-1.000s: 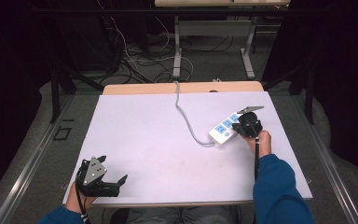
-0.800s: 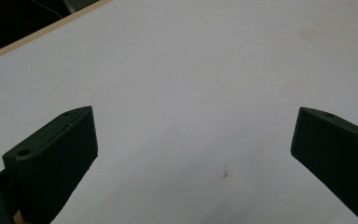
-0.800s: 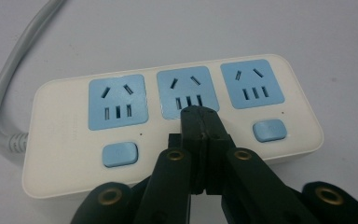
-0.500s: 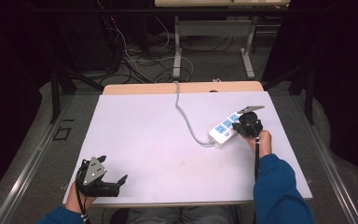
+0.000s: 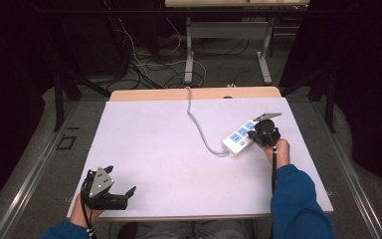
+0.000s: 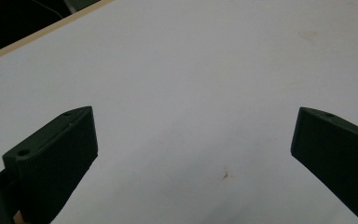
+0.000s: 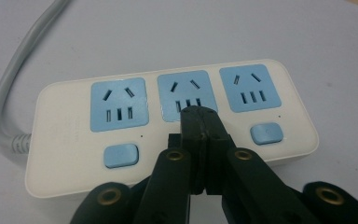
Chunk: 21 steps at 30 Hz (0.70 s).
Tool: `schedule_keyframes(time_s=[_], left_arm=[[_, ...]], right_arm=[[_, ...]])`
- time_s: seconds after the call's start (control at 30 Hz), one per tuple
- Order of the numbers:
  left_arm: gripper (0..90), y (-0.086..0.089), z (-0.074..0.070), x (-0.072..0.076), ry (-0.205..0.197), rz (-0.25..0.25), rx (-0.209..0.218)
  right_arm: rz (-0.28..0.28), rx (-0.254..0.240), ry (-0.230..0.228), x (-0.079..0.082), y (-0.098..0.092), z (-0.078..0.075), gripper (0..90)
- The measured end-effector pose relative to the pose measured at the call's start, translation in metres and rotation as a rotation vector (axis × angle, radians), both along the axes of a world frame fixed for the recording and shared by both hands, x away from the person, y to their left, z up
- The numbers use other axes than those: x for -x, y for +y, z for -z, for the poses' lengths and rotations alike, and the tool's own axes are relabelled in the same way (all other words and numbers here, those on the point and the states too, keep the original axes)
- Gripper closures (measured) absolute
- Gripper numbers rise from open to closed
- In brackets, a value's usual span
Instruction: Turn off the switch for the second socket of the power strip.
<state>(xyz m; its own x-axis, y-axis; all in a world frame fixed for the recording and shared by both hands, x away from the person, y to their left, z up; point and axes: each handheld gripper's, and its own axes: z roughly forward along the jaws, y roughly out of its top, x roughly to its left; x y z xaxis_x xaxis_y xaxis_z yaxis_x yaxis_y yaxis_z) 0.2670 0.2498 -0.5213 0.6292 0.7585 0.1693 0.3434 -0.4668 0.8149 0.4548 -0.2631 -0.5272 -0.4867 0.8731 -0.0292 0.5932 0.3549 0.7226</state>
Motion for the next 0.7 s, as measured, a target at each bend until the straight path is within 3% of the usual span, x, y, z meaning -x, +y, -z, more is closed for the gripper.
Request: schedule_keyframes(time_s=[0.27, 0.33, 0.37, 0.4, 0.43, 0.47, 0.5, 0.53, 0.7], left_arm=[[0.6, 0.000, 0.000, 0.000, -0.004, -0.012, 0.004], [0.6, 0.000, 0.000, 0.000, -0.001, -0.006, -0.004], [0.6, -0.001, 0.000, 0.000, -0.001, -0.007, -0.005], [0.5, -0.001, 0.000, 0.000, 0.000, -0.005, -0.006], [0.5, -0.001, 0.000, 0.000, 0.000, -0.006, -0.004], [0.5, -0.001, 0.000, 0.000, 0.000, -0.007, -0.001], [0.6, -0.001, 0.000, 0.000, -0.005, -0.010, 0.005], [0.6, 0.000, 0.000, 0.000, -0.001, -0.008, 0.001], [0.5, 0.000, 0.000, 0.001, -0.001, -0.007, -0.002]], right_arm=[[0.000, 0.000, -0.006, 0.000, -0.002, 0.000, 89.6], [-0.016, -0.005, -0.015, 0.001, -0.002, -0.002, 76.8], [-0.016, -0.005, -0.015, 0.001, -0.002, -0.002, 76.8], [-0.011, -0.009, -0.024, 0.001, -0.001, -0.003, 71.1], [-0.005, -0.018, -0.038, 0.003, -0.001, -0.005, 59.4], [-0.005, -0.018, -0.038, 0.003, -0.001, -0.005, 59.4], [-0.008, -0.019, -0.047, 0.005, -0.002, -0.008, 47.5], [-0.008, -0.019, -0.047, 0.005, -0.002, -0.008, 47.5], [-0.014, -0.043, -0.051, 0.007, -0.002, -0.011, 23.5]])
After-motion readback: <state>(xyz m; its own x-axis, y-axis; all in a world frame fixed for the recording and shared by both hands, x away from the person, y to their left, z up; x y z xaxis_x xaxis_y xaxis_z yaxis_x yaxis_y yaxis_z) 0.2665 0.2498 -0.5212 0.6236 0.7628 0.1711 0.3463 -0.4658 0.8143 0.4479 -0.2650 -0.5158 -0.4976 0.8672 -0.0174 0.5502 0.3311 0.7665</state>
